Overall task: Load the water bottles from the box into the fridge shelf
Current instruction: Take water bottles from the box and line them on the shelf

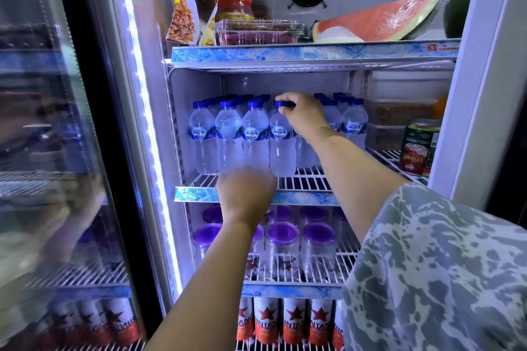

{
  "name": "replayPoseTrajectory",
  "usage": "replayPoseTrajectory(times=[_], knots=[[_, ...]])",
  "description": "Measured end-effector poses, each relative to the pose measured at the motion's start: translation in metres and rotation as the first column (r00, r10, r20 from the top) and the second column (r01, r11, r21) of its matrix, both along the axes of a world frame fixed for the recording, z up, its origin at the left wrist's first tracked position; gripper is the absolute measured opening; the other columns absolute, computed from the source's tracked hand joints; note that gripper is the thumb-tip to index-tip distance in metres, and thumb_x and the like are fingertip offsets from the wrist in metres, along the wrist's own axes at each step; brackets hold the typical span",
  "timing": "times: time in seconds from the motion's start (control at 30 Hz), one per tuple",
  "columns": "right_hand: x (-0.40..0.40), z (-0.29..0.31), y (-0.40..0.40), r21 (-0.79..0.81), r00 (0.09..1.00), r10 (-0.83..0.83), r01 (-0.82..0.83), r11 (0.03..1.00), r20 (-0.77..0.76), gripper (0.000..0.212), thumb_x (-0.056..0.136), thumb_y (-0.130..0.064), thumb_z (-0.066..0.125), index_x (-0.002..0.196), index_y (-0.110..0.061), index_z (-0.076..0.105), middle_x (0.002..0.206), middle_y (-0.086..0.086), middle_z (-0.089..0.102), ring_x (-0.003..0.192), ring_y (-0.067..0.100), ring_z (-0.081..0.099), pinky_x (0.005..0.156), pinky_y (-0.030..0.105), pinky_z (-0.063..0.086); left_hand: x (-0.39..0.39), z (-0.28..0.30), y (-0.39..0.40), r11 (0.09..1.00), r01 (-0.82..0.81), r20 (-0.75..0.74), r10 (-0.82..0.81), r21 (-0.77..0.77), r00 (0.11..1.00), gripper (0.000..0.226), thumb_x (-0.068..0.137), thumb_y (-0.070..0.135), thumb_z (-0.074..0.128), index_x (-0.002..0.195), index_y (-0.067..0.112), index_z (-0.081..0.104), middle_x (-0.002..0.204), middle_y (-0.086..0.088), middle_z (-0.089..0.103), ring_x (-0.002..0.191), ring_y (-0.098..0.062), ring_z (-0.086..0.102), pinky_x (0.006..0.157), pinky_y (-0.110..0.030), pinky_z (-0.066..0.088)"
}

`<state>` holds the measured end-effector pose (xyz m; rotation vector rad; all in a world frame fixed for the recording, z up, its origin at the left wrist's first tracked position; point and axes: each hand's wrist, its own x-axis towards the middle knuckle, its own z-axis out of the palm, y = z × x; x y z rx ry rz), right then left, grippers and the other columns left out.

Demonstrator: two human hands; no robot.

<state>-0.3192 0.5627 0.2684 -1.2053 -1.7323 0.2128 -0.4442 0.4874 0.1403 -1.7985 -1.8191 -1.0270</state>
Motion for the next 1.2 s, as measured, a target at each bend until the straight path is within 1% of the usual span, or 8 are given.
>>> replayPoseTrajectory(times=[0.13,0.27,0.47,0.6,0.93,1.03,1.1,1.2], knots=[[0.01,-0.009,-0.02,-0.025,0.997,-0.025,0.023,0.999,-0.068,0.039,0.097,-0.017,0.052,0.136,-0.022,0.053,0.131,0.006,0.06,0.113,0.021,0.061,0.081,0.021,0.044,0.0,0.008,-0.003,0.995,0.014,0.002,-0.013,-0.094,1.0,0.042,0.095,0.041,0.034,0.084,0.023,0.071,0.092,0.0,0.067,0.089,-0.023,0.059,0.083,-0.035,0.034],[0.036,-0.029,-0.073,0.075,0.979,-0.045,0.061,0.995,-0.197,0.032,0.097,-0.008,0.048,0.125,-0.013,0.062,0.126,0.01,0.063,0.115,0.02,0.06,0.089,0.021,0.046,0.01,0.017,-0.008,0.978,0.159,0.267,-0.119,-0.135,0.956,0.025,0.089,0.035,0.048,0.098,0.026,0.07,0.105,-0.003,0.066,0.098,-0.03,0.06,0.087,-0.037,0.04],[0.092,-0.078,-0.184,0.232,0.904,-0.118,0.229,0.945,-0.411,0.021,0.089,-0.005,0.054,0.095,-0.017,0.071,0.098,0.004,0.073,0.089,0.018,0.068,0.078,0.035,0.056,0.089,0.014,-0.069,0.785,0.599,0.545,-0.576,0.159,0.61,0.017,0.087,0.028,0.057,0.092,0.021,0.072,0.086,0.002,0.073,0.079,-0.015,0.066,0.078,-0.029,0.05],[0.151,-0.112,-0.273,0.193,0.826,-0.282,0.418,0.888,-0.487,0.021,0.088,-0.003,0.054,0.094,-0.015,0.07,0.096,0.002,0.072,0.085,0.013,0.066,0.075,0.019,0.051,0.161,-0.007,-0.139,0.534,0.81,0.642,-0.714,0.241,0.279,0.015,0.09,0.022,0.054,0.088,0.031,0.066,0.071,0.017,0.071,0.07,-0.006,0.066,0.078,-0.032,0.054],[0.292,-0.201,-0.461,0.099,0.45,-0.739,0.878,0.467,-0.501,0.027,0.084,-0.002,0.048,0.093,-0.019,0.067,0.093,-0.002,0.064,0.092,0.017,0.062,0.08,0.024,0.048,0.331,-0.062,-0.284,0.011,0.984,0.723,-0.68,0.176,-0.122,0.014,0.095,0.013,0.053,0.097,0.02,0.066,0.079,0.002,0.07,0.072,-0.008,0.062,0.068,-0.02,0.051],[0.305,-0.219,-0.483,0.029,0.356,-0.833,0.925,0.38,-0.423,0.026,0.082,-0.008,0.05,0.098,-0.019,0.067,0.097,-0.007,0.06,0.098,0.018,0.058,0.085,0.03,0.048,0.358,-0.091,-0.29,0.032,0.993,0.722,-0.689,0.116,-0.063,0.015,0.089,0.017,0.06,0.102,0.023,0.065,0.089,0.004,0.069,0.079,-0.004,0.061,0.076,-0.027,0.05],[0.357,-0.238,-0.562,-0.022,0.105,-0.912,0.992,0.123,-0.397,0.027,0.082,-0.008,0.055,0.103,-0.02,0.066,0.104,-0.004,0.058,0.103,0.017,0.054,0.092,0.014,0.041,0.438,-0.119,-0.354,-0.116,0.993,0.716,-0.69,0.035,-0.106,0.028,0.084,0.018,0.063,0.112,0.021,0.06,0.105,-0.001,0.063,0.09,0.001,0.06,0.082,-0.02,0.048],[0.368,-0.255,-0.583,-0.077,0.003,-0.928,0.996,0.035,-0.373,0.032,0.081,-0.006,0.063,0.11,-0.02,0.063,0.113,0.002,0.057,0.11,0.021,0.05,0.085,-0.001,0.026,0.458,-0.139,-0.367,-0.008,0.999,0.686,-0.727,0.043,-0.035,0.055,0.074,0.021,0.071,0.125,0.019,0.05,0.122,-0.001,0.051,0.114,-0.019,0.053,0.099,-0.026,0.042]])
